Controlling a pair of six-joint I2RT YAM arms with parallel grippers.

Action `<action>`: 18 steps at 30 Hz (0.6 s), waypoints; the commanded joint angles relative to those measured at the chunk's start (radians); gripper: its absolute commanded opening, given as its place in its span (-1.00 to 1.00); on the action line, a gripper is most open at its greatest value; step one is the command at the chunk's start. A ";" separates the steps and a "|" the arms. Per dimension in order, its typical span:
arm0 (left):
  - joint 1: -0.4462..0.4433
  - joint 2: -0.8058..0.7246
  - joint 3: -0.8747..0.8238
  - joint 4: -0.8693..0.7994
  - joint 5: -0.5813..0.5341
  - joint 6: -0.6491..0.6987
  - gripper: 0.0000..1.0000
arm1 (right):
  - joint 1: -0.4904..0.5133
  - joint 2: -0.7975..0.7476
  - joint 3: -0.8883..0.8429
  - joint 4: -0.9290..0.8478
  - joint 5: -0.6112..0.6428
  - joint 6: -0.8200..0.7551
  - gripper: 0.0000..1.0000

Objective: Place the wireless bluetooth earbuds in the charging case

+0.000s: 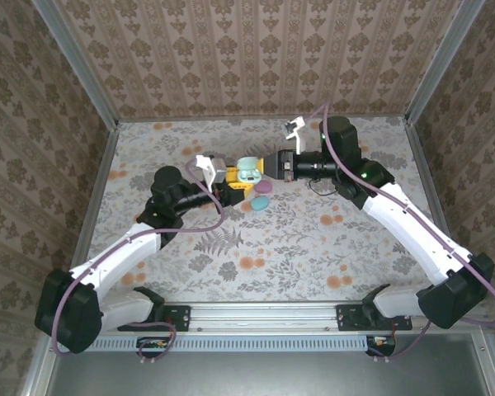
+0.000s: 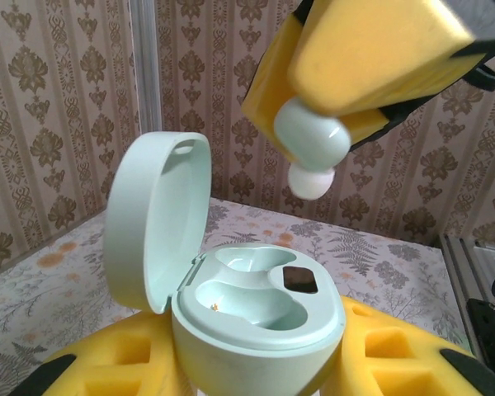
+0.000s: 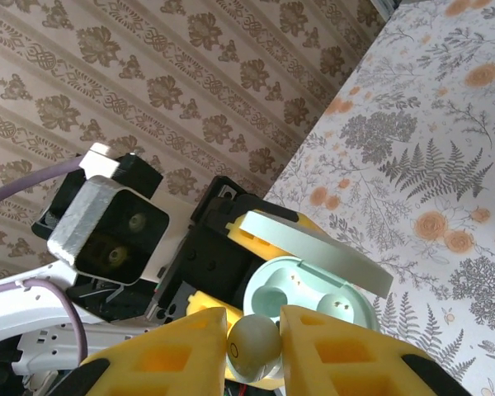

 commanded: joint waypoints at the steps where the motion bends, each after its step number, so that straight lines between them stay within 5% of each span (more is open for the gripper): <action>1: -0.005 -0.012 0.038 0.021 0.031 0.018 -0.49 | 0.003 0.015 0.041 -0.035 -0.013 -0.023 -0.49; 18: -0.007 -0.037 0.042 0.019 0.039 0.010 -0.49 | 0.003 0.054 0.046 -0.087 0.009 -0.059 -0.50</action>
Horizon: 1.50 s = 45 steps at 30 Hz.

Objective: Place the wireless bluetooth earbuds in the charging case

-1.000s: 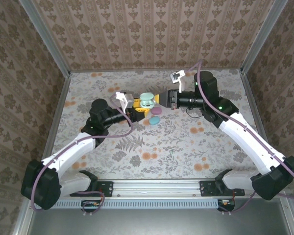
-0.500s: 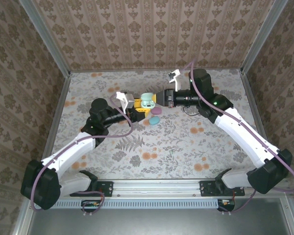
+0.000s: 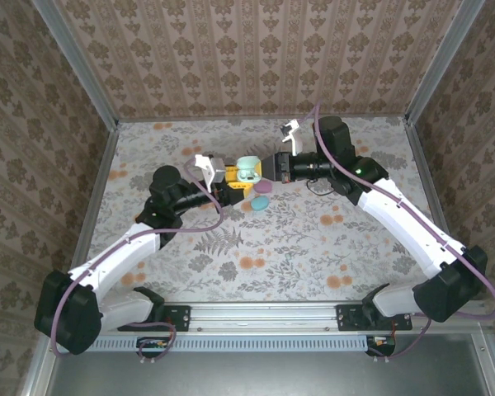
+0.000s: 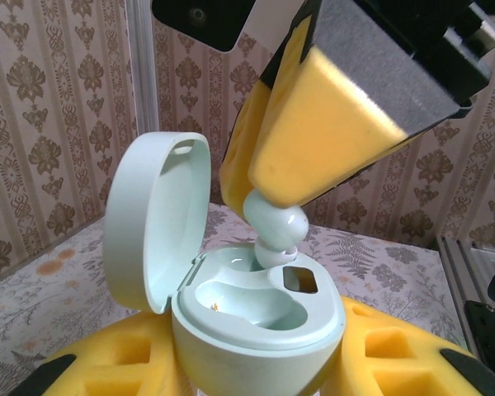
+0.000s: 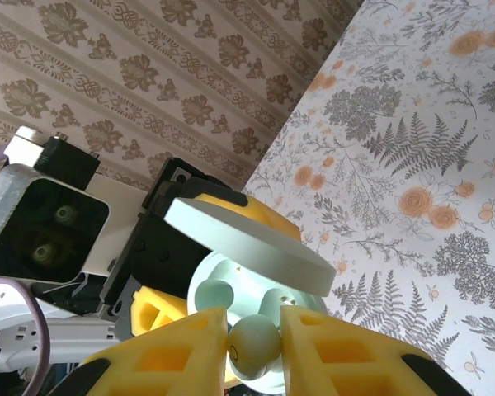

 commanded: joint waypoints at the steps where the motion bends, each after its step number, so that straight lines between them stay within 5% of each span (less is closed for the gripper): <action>1: -0.007 -0.028 0.037 0.019 0.030 0.009 -0.49 | 0.003 0.011 0.028 -0.023 0.012 -0.025 -0.49; 25: -0.006 -0.041 0.037 -0.015 -0.022 0.025 -0.50 | -0.007 -0.060 0.008 -0.046 0.039 -0.007 -0.18; 30: 0.002 -0.070 0.015 -0.041 -0.088 0.039 -0.50 | -0.052 -0.211 -0.132 -0.076 0.114 -0.013 -0.17; 33: 0.007 -0.087 -0.007 -0.032 -0.119 0.039 -0.50 | -0.077 -0.243 -0.197 -0.247 0.247 -0.081 -0.18; 39: 0.016 -0.117 -0.015 -0.032 -0.186 0.039 -0.50 | -0.065 -0.062 -0.255 -0.528 0.413 -0.190 -0.29; 45: 0.018 -0.149 -0.024 -0.038 -0.223 0.039 -0.50 | 0.053 0.160 -0.231 -0.606 0.496 -0.165 -0.28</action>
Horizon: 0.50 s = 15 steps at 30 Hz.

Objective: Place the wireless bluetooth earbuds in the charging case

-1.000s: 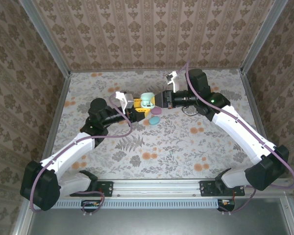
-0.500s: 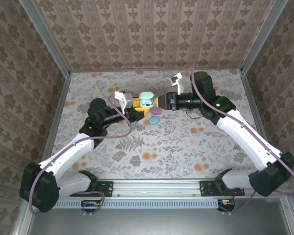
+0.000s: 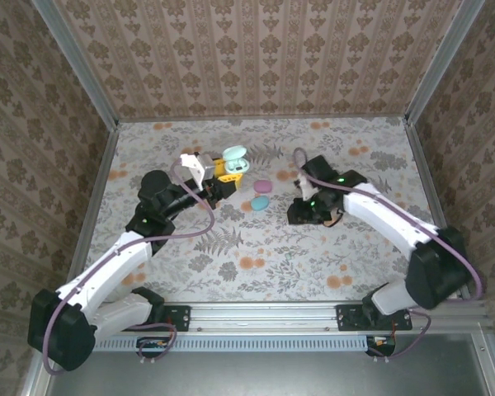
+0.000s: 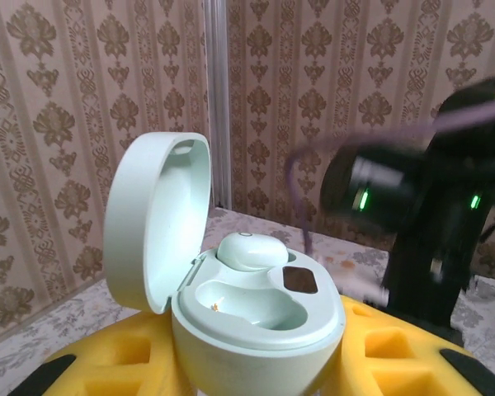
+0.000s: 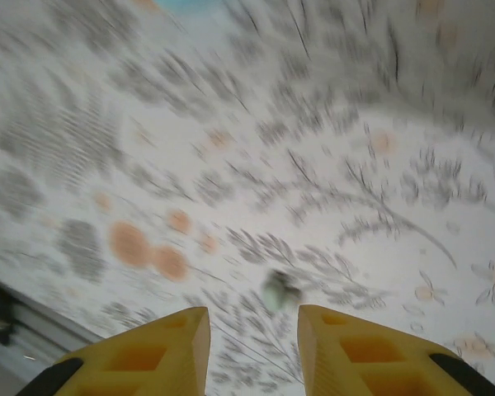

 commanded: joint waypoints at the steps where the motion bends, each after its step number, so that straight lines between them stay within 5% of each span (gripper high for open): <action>1: 0.006 -0.034 -0.014 0.010 -0.034 0.013 -0.50 | 0.064 0.050 0.008 -0.113 0.082 -0.014 -0.27; 15: 0.012 -0.052 -0.021 0.002 -0.050 0.017 -0.50 | 0.214 0.262 0.016 -0.087 0.136 0.027 -0.23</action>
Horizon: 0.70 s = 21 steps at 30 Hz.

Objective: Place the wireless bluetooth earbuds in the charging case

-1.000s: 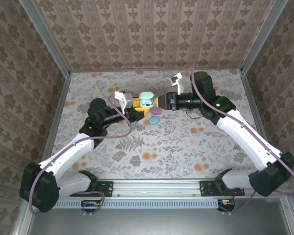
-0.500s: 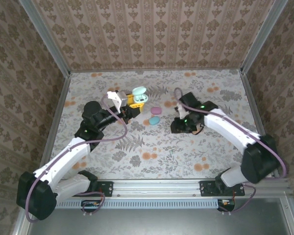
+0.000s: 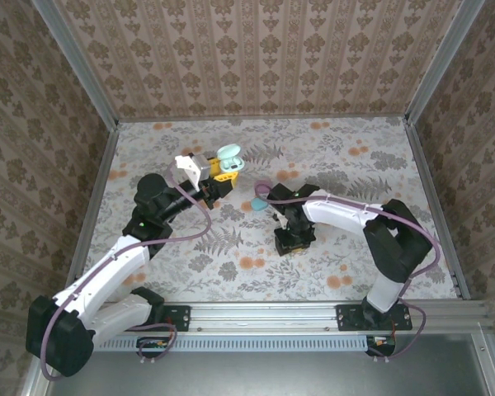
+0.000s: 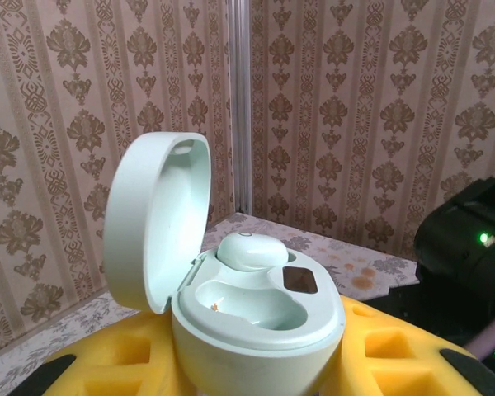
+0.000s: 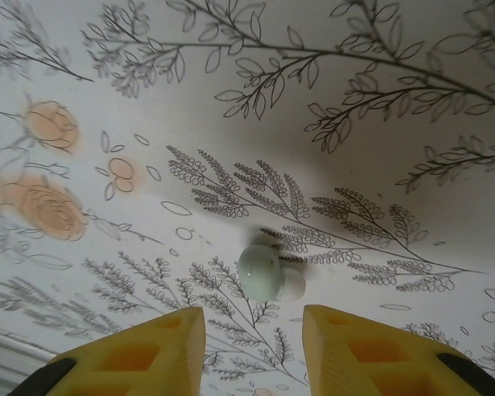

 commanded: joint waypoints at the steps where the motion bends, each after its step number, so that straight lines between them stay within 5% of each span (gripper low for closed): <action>1: 0.008 -0.016 -0.001 0.002 0.003 0.014 -0.50 | 0.021 0.040 0.019 -0.034 0.056 0.021 -0.23; 21: 0.011 -0.007 0.002 -0.001 0.015 0.009 -0.50 | 0.041 0.133 0.073 -0.036 0.091 -0.006 -0.30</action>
